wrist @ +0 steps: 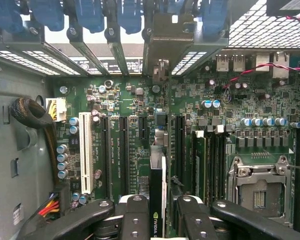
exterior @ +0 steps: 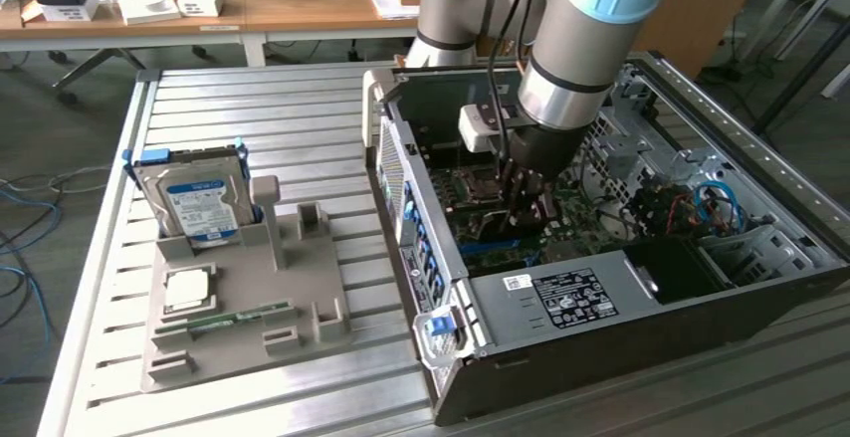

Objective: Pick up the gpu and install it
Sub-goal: 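Insert the gpu into the slot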

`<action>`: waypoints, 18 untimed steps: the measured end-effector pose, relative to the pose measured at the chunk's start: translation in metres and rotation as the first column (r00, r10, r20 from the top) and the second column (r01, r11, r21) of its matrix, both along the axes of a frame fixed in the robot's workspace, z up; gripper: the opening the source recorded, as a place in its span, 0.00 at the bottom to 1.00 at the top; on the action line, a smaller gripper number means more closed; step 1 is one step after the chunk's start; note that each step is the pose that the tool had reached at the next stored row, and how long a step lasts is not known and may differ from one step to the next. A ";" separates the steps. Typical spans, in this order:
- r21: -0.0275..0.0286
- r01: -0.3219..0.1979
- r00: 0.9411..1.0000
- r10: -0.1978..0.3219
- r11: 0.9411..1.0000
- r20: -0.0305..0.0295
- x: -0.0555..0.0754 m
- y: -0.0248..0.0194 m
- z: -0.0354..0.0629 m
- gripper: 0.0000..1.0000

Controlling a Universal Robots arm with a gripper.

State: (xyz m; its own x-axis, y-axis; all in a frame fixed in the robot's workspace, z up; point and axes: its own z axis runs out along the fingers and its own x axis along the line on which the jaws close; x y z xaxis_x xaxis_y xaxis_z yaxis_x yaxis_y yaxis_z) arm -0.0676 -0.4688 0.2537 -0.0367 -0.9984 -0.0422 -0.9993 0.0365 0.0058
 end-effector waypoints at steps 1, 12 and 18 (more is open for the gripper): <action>-0.001 0.000 1.000 0.000 1.000 0.000 0.000 0.0000 0.0000 0.26; -0.002 -0.021 1.000 0.021 1.000 0.000 0.000 0.0000 -0.0001 0.26; -0.002 -0.022 1.000 0.022 1.000 0.000 0.000 0.0000 0.0000 0.26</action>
